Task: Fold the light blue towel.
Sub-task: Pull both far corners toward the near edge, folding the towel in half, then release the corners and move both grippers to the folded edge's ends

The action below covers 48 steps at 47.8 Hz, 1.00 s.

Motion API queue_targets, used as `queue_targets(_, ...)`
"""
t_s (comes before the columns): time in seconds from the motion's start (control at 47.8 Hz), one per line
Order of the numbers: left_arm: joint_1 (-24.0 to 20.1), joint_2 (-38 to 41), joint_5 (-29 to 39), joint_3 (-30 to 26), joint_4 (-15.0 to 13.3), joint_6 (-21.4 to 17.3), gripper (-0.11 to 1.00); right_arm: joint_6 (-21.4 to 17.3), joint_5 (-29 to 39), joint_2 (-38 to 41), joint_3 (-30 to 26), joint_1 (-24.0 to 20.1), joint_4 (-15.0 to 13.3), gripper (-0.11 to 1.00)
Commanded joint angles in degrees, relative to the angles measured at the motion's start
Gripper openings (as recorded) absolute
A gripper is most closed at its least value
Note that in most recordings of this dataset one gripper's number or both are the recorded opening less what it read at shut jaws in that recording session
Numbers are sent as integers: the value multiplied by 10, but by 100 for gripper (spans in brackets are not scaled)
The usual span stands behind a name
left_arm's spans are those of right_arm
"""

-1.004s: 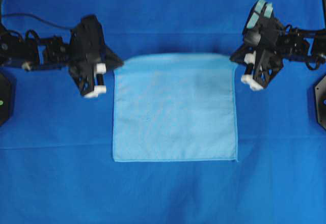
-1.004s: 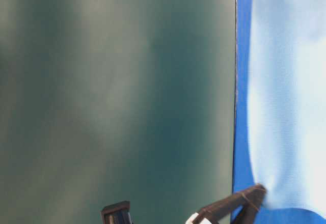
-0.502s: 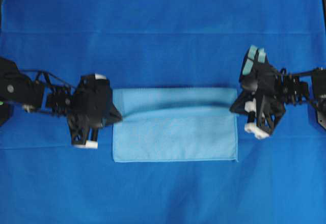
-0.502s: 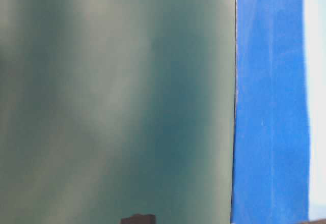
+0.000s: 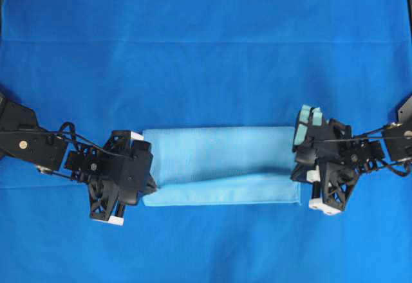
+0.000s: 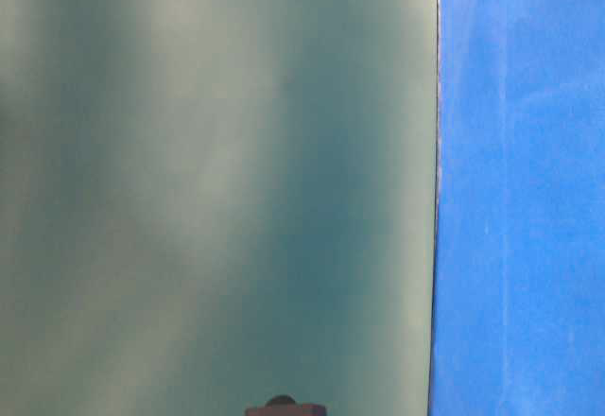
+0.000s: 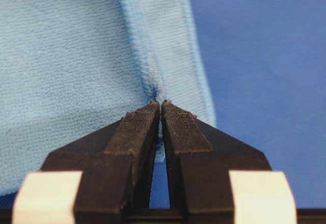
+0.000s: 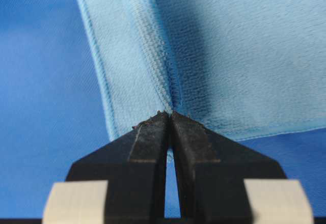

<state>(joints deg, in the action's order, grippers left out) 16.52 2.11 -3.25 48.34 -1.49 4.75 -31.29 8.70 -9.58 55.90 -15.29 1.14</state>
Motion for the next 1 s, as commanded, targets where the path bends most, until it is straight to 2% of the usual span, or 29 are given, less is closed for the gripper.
queue_targets(0.0,1,-4,-1,-15,-2,0,3,-1,-5,0,-11,-2,2,3)
queue_targets(0.356,1,-4,-4,-18,-1,1,4,-1,-30,1,-11,-2,1,3)
queue_targets(0.418,1,-4,-4,-18,-2,2,11,-2,-30,0,-11,-2,1,3)
queue_targets(0.502,1,-10,-1,-18,-2,1,33,-2,-31,0,-14,-1,1,4)
queue_targets(0.544,1,-16,1,-19,-2,-1,45,-2,-30,-1,-16,-2,1,10)
queue_targets(0.627,2,-28,5,-18,-2,-9,71,0,-24,-8,-18,-2,-1,37)
queue_targets(0.669,1,-36,11,-18,-1,-11,77,3,-18,-14,-20,-2,-4,49)
queue_targets(0.732,-4,-51,24,-18,-1,-13,76,6,-8,-26,-21,-2,-12,63)
queue_targets(0.774,-7,-58,31,-18,-1,-14,74,6,-1,-35,-21,-1,-20,66)
queue_targets(0.878,-25,-72,44,-13,0,-15,72,6,11,-63,-17,12,-46,59)
queue_targets(0.983,-61,-76,47,-5,0,-16,72,6,15,-75,-6,53,-65,60)
